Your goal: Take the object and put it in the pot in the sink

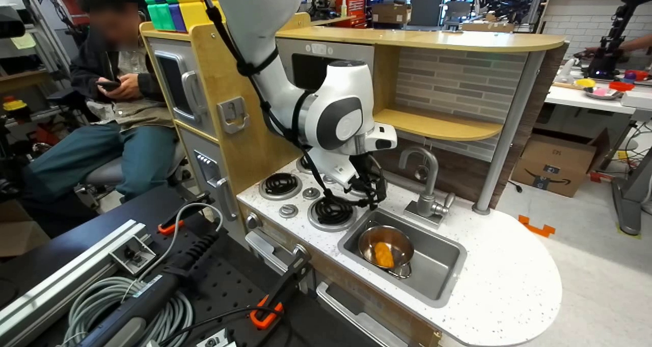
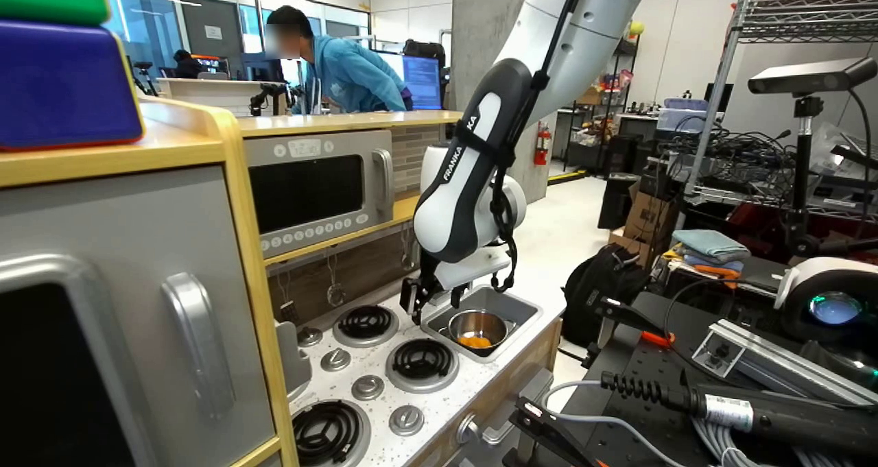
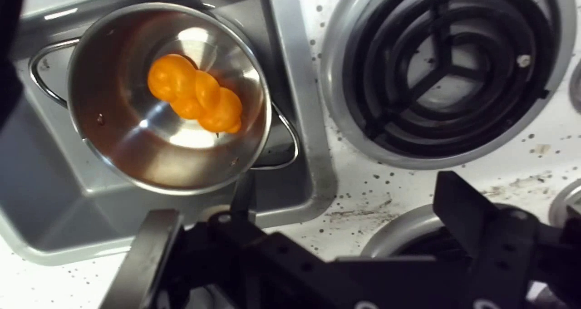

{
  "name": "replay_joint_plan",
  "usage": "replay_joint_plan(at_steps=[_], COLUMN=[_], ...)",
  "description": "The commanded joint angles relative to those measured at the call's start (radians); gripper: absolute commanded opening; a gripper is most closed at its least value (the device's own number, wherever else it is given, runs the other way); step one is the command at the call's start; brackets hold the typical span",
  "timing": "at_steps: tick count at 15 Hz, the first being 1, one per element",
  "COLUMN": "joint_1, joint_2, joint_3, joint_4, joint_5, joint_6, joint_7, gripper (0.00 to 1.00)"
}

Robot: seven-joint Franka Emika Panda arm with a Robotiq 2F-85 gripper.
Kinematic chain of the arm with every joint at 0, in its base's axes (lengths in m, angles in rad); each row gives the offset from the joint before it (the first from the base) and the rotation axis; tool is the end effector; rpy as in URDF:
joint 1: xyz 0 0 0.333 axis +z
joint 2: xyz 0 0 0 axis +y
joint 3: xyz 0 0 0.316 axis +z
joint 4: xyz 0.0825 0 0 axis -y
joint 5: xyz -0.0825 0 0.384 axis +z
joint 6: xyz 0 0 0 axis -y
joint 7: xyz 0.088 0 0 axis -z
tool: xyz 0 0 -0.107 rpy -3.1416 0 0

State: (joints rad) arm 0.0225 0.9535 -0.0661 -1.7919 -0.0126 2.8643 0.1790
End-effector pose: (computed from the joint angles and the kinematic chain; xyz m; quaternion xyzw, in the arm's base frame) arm 0.6298 -0.0255 0.0315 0.9938 -0.0895 0.0619 0.0240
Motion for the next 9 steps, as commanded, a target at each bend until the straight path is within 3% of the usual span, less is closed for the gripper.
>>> replay_joint_plan(at_steps=[1,7,8,9], joint_1=[-0.073,-0.201,-0.142,-0.16], joint_2=[-0.134,-0.364,-0.255,-0.293], joint_3=[0.078,0.163,0.118,0.126], joint_4=[-0.143,-0.35,-0.245,-0.275], joint_5=[0.011,0.025,0.015,0.016], joint_6=[-0.012,-0.004,-0.005,-0.005], joint_7=[-0.129,-0.299,-0.244,-0.264], gripper=[1.0,1.0,1.0,1.0])
